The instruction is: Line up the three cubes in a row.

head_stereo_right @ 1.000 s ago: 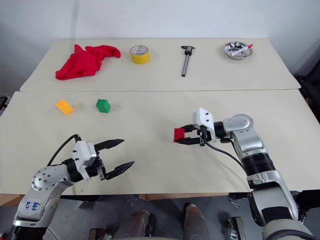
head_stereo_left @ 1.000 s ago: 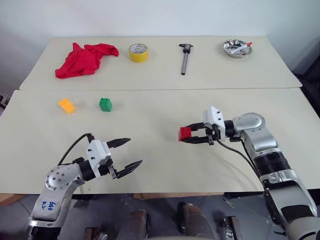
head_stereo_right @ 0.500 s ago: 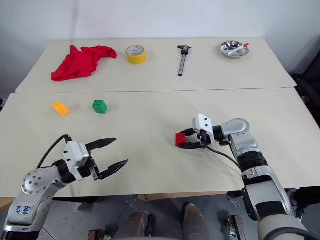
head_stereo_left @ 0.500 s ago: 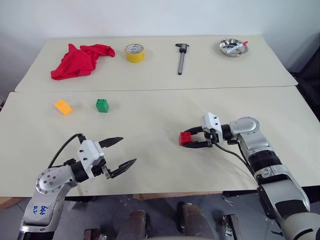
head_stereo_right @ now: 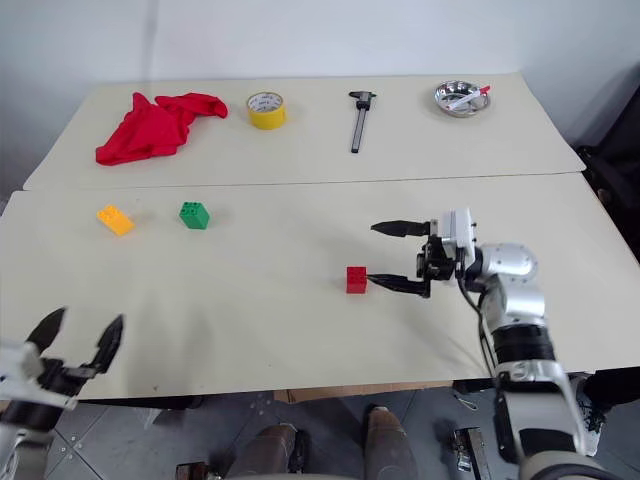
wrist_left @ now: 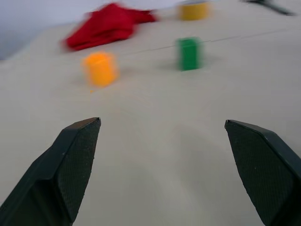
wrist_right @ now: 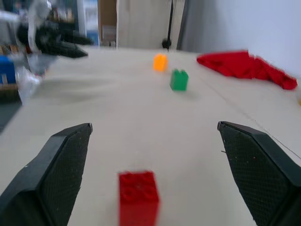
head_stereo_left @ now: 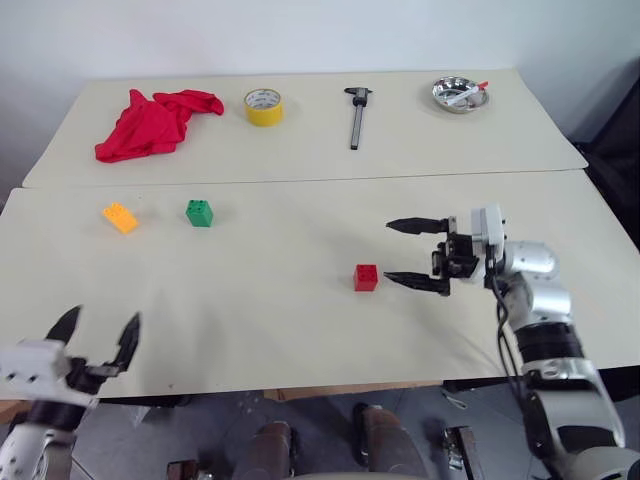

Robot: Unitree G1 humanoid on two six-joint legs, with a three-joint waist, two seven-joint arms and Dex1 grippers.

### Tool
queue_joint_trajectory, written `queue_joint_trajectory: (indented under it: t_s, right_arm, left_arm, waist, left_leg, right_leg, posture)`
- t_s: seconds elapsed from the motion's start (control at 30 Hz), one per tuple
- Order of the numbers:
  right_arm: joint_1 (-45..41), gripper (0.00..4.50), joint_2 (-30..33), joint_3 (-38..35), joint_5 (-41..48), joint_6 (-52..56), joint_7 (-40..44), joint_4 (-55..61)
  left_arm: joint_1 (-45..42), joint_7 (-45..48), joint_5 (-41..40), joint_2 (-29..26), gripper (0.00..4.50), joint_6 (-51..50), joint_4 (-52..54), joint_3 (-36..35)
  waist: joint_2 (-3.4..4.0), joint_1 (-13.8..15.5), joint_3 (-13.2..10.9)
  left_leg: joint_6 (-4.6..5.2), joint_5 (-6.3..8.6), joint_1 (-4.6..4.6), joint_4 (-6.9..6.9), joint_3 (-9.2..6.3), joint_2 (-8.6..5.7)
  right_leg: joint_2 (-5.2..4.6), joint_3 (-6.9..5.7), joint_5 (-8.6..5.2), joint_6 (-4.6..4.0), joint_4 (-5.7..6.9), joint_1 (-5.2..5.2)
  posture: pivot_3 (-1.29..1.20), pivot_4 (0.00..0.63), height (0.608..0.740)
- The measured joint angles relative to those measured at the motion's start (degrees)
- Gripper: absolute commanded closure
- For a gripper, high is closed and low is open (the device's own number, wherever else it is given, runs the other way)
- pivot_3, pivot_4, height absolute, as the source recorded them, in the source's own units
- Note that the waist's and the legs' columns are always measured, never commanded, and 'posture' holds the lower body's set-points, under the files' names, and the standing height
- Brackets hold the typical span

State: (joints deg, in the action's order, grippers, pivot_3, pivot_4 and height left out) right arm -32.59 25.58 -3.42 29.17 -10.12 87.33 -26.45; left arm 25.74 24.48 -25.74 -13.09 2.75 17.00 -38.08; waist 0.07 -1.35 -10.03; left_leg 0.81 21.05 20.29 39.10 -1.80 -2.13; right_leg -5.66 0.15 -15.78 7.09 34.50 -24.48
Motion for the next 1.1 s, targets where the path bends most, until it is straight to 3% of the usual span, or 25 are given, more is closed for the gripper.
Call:
queue_joint_trajectory:
  t_s: [0.13, 0.3, 0.47, 0.6, 0.87, 0.97, 1.1]
  right_arm:
    - [1.35, 0.02, -1.28, -1.17, -0.08, -4.97, 0.33, -2.8]
    - [1.26, 0.02, 2.29, -3.98, -0.27, -7.85, 0.27, -5.6]
    - [1.77, 0.02, 5.32, -6.24, -0.75, -9.13, -0.65, -6.82]
    - [4.27, 0.02, 5.26, -6.17, -0.82, -8.48, -2.09, -4.18]
    - [8.77, 0.02, 3.95, -5.23, -0.71, -4.59, -6.77, 6.3]
    - [9.86, 0.0, 3.81, -5.05, -0.69, -3.35, -8.57, 9.09]
    - [11.15, 0.0, 3.81, -5.08, -0.66, -2.85, -10.16, 10.61]
  left_arm:
    - [2.28, -0.73, -0.51, 1.22, 0.0, -0.11, 0.22, 0.68]
    - [-2.4, -1.24, -0.09, -2.49, 0.0, -2.83, 2.2, 4.68]
    - [-23.25, -7.77, 4.45, -6.41, 0.0, -7.86, -1.82, 11.11]
    - [-39.02, -13.24, 9.1, -6.69, 0.0, -12.56, -13.49, 16.96]
    - [-58.48, -15.44, 14.1, -6.39, 0.0, -13.95, -41.02, 22.67]
    - [-60.06, -16.87, 14.94, -6.02, 0.62, -12.42, -46.06, 23.03]
    - [-60.06, -16.07, 15.13, -6.04, 1.88, -11.3, -47.18, 23.4]
  waist:
    - [-0.05, 0.85, -0.02]
    - [-0.08, 1.65, 0.0]
    - [-0.08, 1.64, 0.01]
    - [-0.09, 1.13, 0.01]
    - [-0.1, 1.29, 0.01]
    - [-0.1, 1.2, 0.01]
    - [-0.1, 1.33, 0.0]
  left_leg:
    - [0.02, -0.01, -0.02, 0.03, 0.01, -0.08]
    - [0.04, -0.01, -0.05, 0.04, -0.05, -0.1]
    - [-0.05, -0.07, -0.08, 0.08, -0.03, -0.13]
    - [-0.04, -0.1, -0.06, 0.09, 0.09, -0.12]
    - [-0.1, -0.14, -0.01, 0.18, 0.08, -0.17]
    - [-0.09, -0.13, 0.0, 0.15, 0.08, -0.18]
    - [-0.09, -0.14, 0.02, 0.16, 0.04, -0.18]
  right_leg:
    - [-0.08, 0.03, 0.0, 0.0, 0.0, 0.02]
    - [-0.13, 0.05, 0.0, -0.01, 0.01, 0.07]
    - [0.01, -0.19, 0.01, 0.01, 0.32, 0.03]
    - [0.1, -0.2, 0.01, 0.02, 0.46, -0.07]
    - [0.1, -0.58, 0.02, 0.04, 0.5, -0.11]
    - [0.06, -0.6, 0.02, 0.04, 0.48, -0.14]
    - [0.0, -0.75, 0.02, 0.04, 0.48, -0.13]
  posture:
    - [0.0, 0.15, 0.74]
    - [0.0, 0.15, 0.74]
    - [0.0, 0.15, 0.74]
    - [0.0, 0.15, 0.74]
    - [0.0, 0.15, 0.74]
    - [0.0, 0.15, 0.74]
    - [0.0, 0.15, 0.74]
